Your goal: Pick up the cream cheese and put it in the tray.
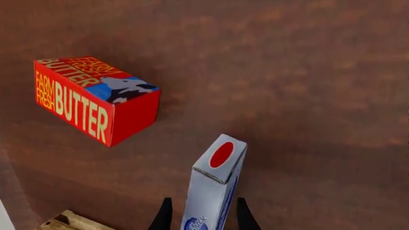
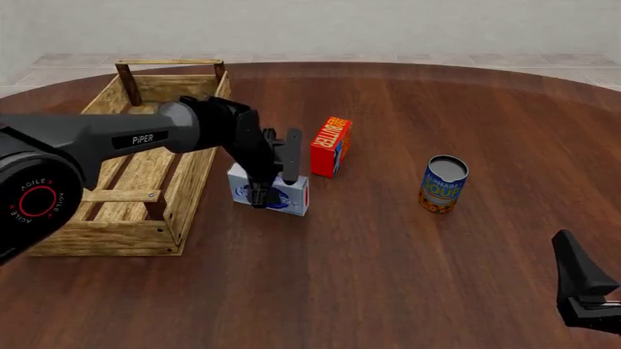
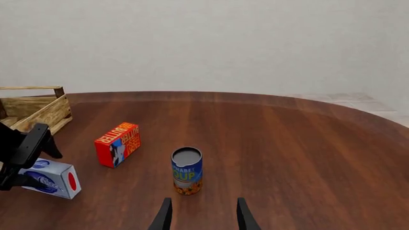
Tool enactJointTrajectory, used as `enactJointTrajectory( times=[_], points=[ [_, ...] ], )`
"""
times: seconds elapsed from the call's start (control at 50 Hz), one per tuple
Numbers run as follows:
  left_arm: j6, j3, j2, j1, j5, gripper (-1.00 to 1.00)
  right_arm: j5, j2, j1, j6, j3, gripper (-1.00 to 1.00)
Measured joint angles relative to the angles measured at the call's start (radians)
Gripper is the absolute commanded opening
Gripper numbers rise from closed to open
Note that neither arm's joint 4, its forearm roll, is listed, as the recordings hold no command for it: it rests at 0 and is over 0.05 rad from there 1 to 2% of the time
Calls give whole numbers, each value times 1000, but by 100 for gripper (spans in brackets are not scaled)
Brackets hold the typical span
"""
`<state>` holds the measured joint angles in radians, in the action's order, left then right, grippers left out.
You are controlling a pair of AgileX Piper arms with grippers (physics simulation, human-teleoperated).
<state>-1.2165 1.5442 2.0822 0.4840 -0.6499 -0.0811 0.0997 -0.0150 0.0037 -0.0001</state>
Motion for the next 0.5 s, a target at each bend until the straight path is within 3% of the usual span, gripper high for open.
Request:
enactJointTrajectory(
  times=[0.12,0.14,0.5],
  points=[
    [1,8,0,4,-9,100,7,-7,0,0,0,100],
    [2,9,-1,5,-10,-100,8,-8,0,0,0,100],
    [18,21,-16,20,-10,-100,25,-28,1,-3,0,100]
  ],
)
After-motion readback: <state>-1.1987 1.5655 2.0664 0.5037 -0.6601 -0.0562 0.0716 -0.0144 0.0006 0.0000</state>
